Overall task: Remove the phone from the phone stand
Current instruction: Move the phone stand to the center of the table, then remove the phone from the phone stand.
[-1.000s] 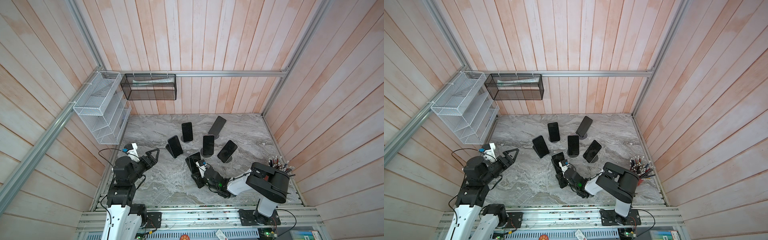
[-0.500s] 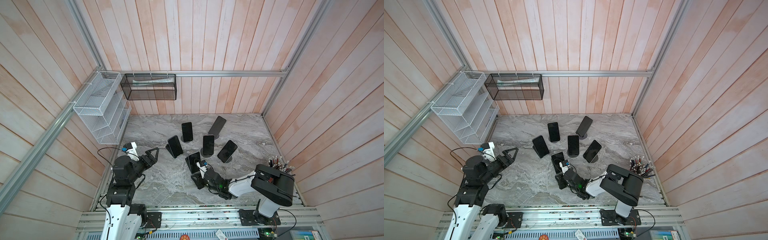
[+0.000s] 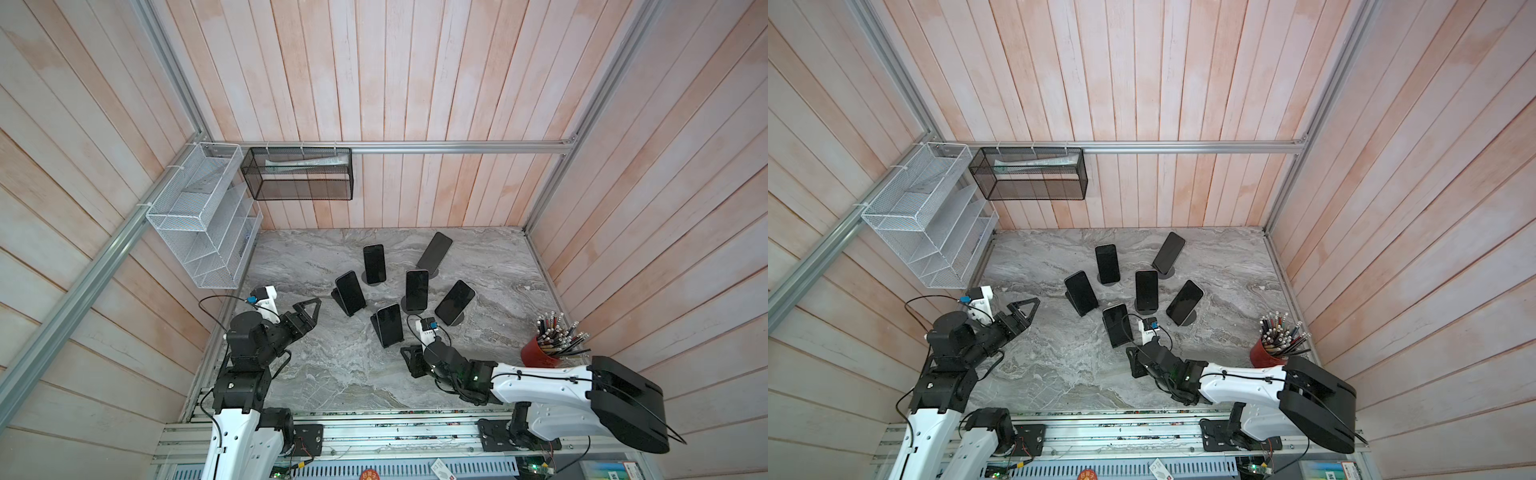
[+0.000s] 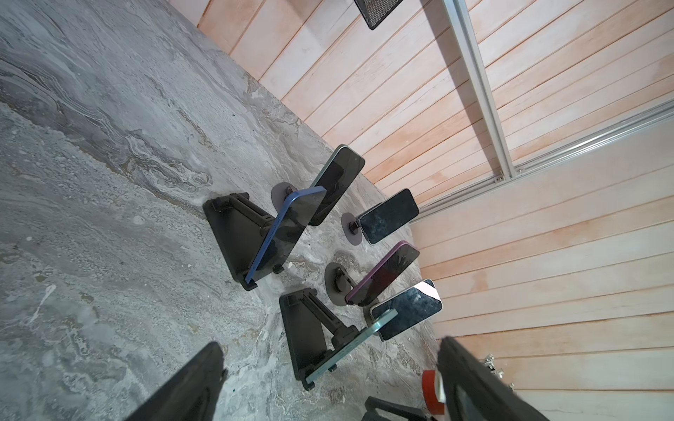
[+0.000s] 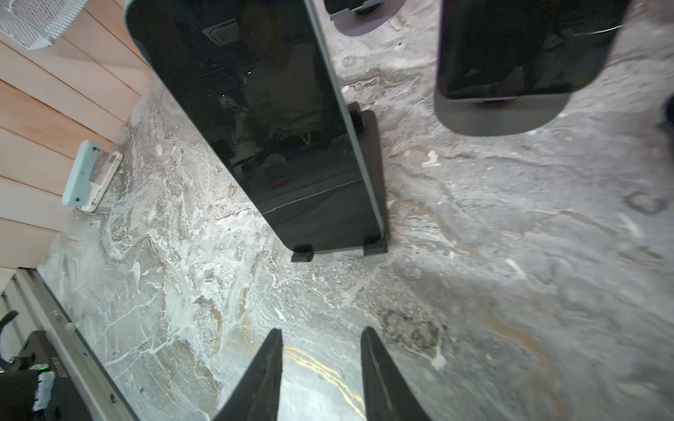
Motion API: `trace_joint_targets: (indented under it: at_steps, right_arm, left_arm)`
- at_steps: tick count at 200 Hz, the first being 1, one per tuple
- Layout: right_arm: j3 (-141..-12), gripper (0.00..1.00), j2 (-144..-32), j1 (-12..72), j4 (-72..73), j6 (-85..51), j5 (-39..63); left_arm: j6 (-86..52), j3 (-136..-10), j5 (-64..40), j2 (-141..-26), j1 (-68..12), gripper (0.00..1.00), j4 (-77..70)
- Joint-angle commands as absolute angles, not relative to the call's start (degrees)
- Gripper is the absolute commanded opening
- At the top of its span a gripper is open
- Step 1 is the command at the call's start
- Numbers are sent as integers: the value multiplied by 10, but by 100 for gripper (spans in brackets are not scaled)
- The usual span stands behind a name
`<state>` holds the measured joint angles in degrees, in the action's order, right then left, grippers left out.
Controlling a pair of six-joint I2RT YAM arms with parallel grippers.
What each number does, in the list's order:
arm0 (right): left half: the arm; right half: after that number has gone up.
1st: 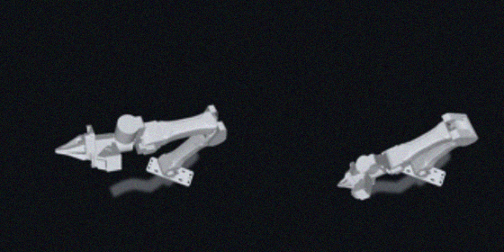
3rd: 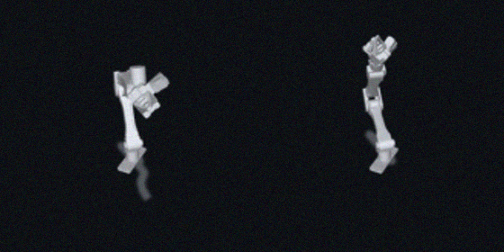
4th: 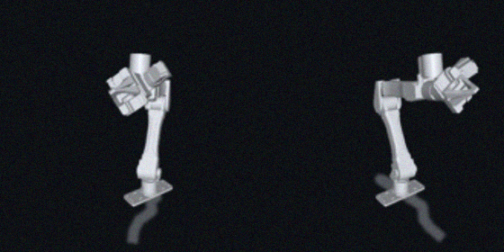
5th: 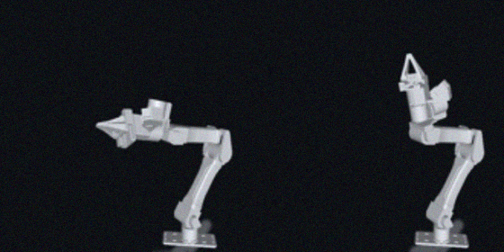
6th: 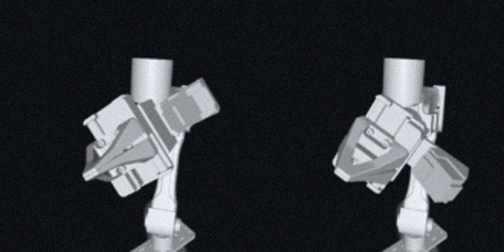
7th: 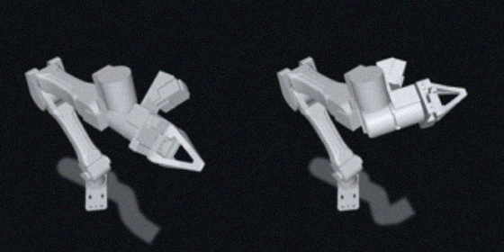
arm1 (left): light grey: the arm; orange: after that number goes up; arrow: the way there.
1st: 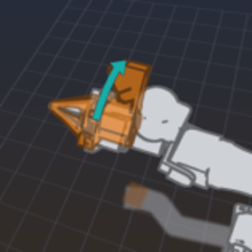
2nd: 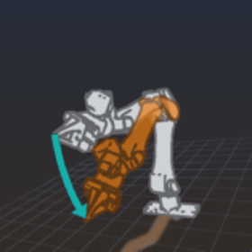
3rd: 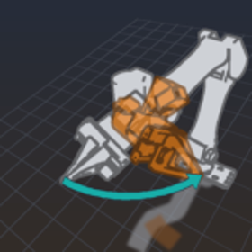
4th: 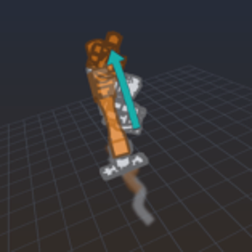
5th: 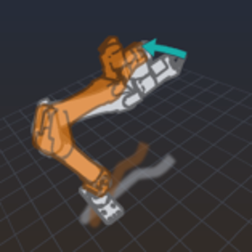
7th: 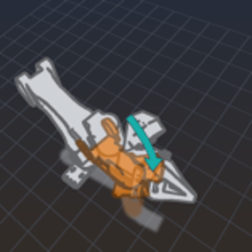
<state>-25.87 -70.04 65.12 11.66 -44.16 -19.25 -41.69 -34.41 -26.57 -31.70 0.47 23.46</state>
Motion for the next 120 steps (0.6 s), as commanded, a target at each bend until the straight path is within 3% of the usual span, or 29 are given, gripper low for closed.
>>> trace_joint_targets:
  at_steps: [1, 18, 38, 64, 84, 100, 110, 120]
  right_arm:
    - [-288, 48, -658, 655, -24, -430, -266]
    - [-331, 60, -641, 654, -118, -431, -312]
    - [-372, 61, -621, 655, -197, -439, -367]
    - [-375, 66, -566, 654, -189, -419, -403]
    - [-379, 53, -532, 654, -168, -381, -413]
    - [-404, 33, -538, 653, -181, -370, -436]
    - [-425, 31, -555, 653, -190, -369, -445]
    - [-449, 38, -580, 653, -188, -357, -435]
  left_arm:
    - [-422, -331, -290, -311, 8, 94, 243]
    - [-433, -323, -310, -306, 8, 94, 235]
    - [-438, -322, -328, -299, 8, 94, 231]
    - [-432, -324, -330, -291, 8, 94, 239]
    - [-420, -330, -335, -292, 8, 94, 249]
    - [-416, -329, -342, -291, 8, 94, 255]
    - [-418, -321, -348, -288, 8, 94, 250]
    - [-425, -312, -355, -283, 8, 94, 241]
